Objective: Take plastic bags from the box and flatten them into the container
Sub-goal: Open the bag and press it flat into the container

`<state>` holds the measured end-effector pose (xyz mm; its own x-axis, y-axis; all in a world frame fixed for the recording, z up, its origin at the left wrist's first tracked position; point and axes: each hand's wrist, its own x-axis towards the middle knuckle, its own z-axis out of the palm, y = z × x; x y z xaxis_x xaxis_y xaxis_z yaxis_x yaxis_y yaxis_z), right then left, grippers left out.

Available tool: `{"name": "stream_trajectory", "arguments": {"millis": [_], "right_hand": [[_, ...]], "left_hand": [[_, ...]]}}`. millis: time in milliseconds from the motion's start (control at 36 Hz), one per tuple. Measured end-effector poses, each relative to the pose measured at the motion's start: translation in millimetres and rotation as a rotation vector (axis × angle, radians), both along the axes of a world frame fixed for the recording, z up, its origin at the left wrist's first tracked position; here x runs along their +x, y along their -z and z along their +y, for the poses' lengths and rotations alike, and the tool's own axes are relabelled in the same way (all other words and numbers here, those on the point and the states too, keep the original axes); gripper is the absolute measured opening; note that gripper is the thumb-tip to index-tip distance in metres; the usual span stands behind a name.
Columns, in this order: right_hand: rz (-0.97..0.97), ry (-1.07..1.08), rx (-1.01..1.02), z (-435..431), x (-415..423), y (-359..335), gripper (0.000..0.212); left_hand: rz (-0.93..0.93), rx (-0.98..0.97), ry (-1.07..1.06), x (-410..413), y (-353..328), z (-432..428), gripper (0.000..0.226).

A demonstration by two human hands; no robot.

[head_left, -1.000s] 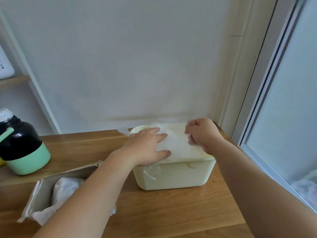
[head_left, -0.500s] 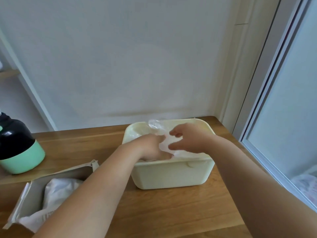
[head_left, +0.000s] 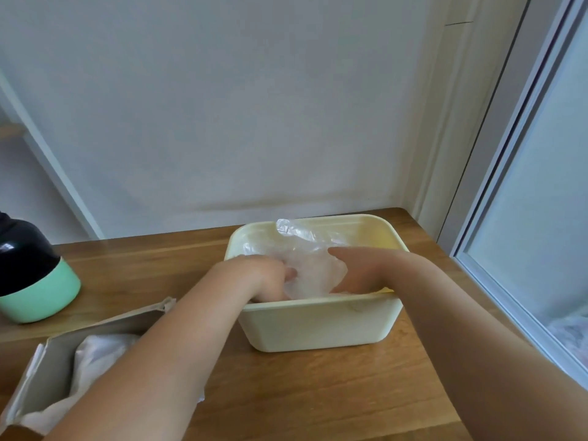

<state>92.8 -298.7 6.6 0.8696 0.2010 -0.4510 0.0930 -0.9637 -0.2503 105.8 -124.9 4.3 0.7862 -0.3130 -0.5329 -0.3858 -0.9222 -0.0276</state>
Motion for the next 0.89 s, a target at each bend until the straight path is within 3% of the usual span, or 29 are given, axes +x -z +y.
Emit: {"name": "stream_trajectory", "arguments": {"millis": [139, 250, 361, 444, 583, 695, 778, 889], "right_hand": [[0.123, -0.008, -0.102, 2, 3, -1, 0.077], [0.086, -0.001, -0.089, 0, 2, -1, 0.078], [-0.061, 0.117, 0.112, -7, -7, -10, 0.084], [-0.196, 0.164, 0.215, -6, -17, -19, 0.068], [-0.396, 0.185, 0.304, 6, -39, -25, 0.037], [-0.574, 0.167, 0.454, 35, -59, -29, 0.02], [-0.598, 0.144, 0.696, 69, -69, -31, 0.013], [-0.58, 0.06, 0.859, 116, -84, -25, 0.008]], "left_hand": [[0.079, 0.036, 0.023, 7, 8, -9, 0.056], [0.044, -0.033, -0.015, 5, 8, -4, 0.051], [-0.108, -0.277, -0.113, -6, -3, 7, 0.059], [-0.245, -0.471, -0.185, -21, -18, 19, 0.069], [-0.449, -0.735, -0.23, -49, -27, 44, 0.032], [-0.508, -0.858, -0.284, -75, -29, 72, 0.025], [-0.55, -0.895, -0.343, -95, -29, 100, 0.018], [-0.585, -0.845, -0.431, -122, -27, 139, 0.018]]}}
